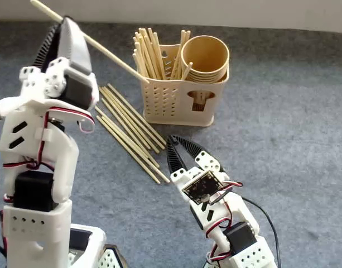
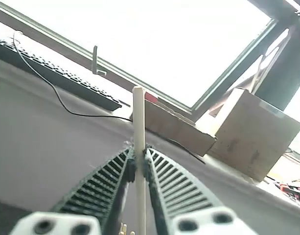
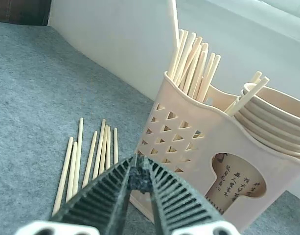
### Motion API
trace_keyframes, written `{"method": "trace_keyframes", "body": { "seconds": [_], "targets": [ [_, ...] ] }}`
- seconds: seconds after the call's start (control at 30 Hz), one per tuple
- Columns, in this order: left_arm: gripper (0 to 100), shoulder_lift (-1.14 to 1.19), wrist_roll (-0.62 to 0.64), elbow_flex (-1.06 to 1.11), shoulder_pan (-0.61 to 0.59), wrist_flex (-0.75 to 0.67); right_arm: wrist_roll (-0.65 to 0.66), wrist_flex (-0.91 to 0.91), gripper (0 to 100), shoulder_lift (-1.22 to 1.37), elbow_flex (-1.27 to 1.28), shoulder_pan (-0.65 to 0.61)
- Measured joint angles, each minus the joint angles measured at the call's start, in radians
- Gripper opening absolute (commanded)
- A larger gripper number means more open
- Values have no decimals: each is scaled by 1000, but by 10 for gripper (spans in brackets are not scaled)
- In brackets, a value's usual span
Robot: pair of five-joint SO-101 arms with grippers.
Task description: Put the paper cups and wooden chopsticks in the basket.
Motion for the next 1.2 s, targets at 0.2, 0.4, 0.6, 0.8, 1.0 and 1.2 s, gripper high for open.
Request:
{"method": "trace_keyframes", "body": {
  "seconds": [0.2,0.4,0.6,0.8,1.0,1.2],
  "targets": [
    [6,54,-203,-2,141,-68,0,0,6,0,0,0],
    [6,199,-293,-2,155,-198,0,0,6,0,0,0],
    [8,321,-313,-2,157,-265,0,0,6,0,0,0],
    [72,393,-327,-60,157,-232,0,0,6,0,0,0],
    [120,427,-388,-224,157,71,0,0,6,0,0,0],
    [117,433,-388,-315,157,262,0,0,6,0,0,0]
  ]
}}
